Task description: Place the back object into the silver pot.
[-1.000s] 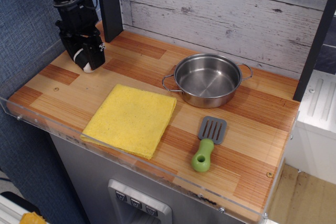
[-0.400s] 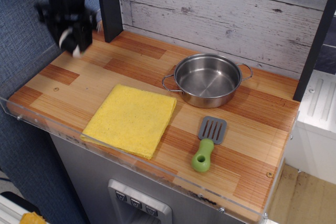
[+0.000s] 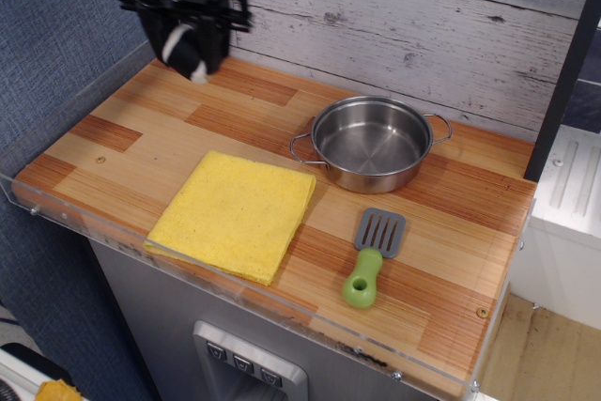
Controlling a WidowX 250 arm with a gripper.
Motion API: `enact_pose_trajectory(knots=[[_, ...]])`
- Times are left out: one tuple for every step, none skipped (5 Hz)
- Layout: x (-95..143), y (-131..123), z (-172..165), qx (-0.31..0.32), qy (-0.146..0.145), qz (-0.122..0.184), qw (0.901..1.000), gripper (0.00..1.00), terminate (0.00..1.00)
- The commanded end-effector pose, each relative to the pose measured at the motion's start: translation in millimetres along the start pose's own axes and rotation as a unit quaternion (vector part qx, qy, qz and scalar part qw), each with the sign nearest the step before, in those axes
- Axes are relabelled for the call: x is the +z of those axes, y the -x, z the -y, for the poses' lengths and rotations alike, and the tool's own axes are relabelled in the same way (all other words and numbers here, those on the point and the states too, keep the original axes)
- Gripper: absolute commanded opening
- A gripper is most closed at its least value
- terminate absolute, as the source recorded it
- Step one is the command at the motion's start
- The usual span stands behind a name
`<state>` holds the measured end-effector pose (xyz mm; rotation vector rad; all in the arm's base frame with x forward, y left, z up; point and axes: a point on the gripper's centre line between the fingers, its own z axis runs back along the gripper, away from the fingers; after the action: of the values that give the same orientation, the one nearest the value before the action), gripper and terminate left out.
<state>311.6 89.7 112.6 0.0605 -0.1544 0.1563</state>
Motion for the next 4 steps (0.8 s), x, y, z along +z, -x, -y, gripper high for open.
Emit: enact_pose_trajectory(knots=[[-13, 4, 54, -0.05, 0.033, 0.003, 0.9982, 0.0, 0.0], [-24, 3, 74, -0.059, 0.063, -0.001, 0.9963, 0.0, 0.0], [-26, -8, 94, -0.071, 0.077, 0.006, 0.9945, 0.0, 0.0], [-26, -19, 107, -0.076, 0.073, 0.012, 0.9944, 0.0, 0.0]])
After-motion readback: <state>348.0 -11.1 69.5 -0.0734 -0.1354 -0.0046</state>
